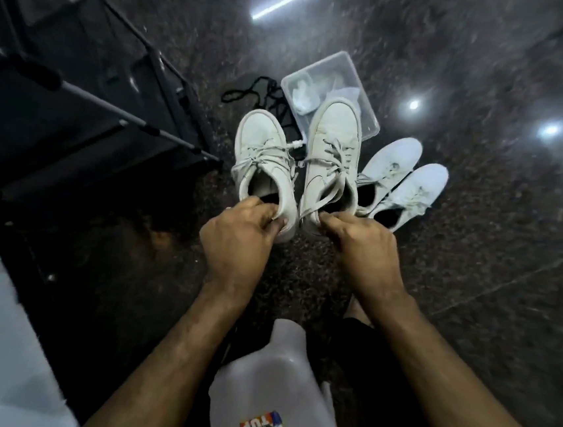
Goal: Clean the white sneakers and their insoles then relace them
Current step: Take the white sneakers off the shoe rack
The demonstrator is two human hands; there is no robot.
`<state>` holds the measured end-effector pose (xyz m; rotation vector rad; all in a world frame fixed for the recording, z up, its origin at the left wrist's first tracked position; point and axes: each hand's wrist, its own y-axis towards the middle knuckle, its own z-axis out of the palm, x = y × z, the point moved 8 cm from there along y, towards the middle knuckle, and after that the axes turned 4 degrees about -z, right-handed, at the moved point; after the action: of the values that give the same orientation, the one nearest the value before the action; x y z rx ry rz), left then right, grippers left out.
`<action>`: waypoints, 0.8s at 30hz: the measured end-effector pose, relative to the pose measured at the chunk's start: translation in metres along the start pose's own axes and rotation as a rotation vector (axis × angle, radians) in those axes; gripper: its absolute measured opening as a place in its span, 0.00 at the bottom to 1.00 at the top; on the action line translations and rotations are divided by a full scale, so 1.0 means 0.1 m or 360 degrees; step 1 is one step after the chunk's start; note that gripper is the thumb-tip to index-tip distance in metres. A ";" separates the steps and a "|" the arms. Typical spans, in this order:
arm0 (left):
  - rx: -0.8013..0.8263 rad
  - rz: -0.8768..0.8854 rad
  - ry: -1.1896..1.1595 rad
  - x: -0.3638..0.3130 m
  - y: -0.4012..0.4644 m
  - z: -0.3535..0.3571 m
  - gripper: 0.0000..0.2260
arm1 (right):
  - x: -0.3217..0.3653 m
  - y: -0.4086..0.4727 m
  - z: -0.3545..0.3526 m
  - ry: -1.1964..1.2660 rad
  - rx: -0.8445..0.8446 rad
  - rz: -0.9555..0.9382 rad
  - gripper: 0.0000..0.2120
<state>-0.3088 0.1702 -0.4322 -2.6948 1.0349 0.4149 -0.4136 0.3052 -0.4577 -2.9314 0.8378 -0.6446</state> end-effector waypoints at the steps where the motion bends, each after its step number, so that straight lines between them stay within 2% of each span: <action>1: 0.0021 -0.0003 0.0017 0.06 0.03 0.18 0.07 | -0.07 0.02 0.13 -0.0026 -0.0004 0.0005 0.18; 4: 0.0089 -0.0005 0.0054 0.20 0.14 0.64 0.06 | -0.25 0.12 0.44 0.0017 0.0007 0.0033 0.17; 7: 0.0138 0.0120 0.0076 0.15 0.40 1.01 0.07 | -0.48 0.46 0.64 0.0003 0.0102 0.0068 0.24; 11: 0.0070 0.0258 0.0061 0.08 0.82 1.15 0.07 | -0.87 0.85 0.84 -0.0078 0.0211 0.0077 0.17; 16: -0.0023 0.0548 0.0165 -0.03 1.22 1.30 0.09 | -1.12 1.14 0.89 -0.0135 0.0125 0.0076 0.13; 21: -0.0085 0.0620 0.0352 0.04 1.52 1.49 0.11 | -1.17 1.38 0.95 -0.0355 0.0075 -0.0004 0.15; 24: -0.0112 0.0699 0.0390 0.04 1.58 1.57 0.10 | -1.15 1.49 0.95 -0.0394 0.0102 -0.0088 0.11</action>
<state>-0.4419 0.1015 -0.5973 -2.6120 1.7229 0.1953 -0.5386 0.2281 -0.6088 -2.9037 0.6993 -0.2949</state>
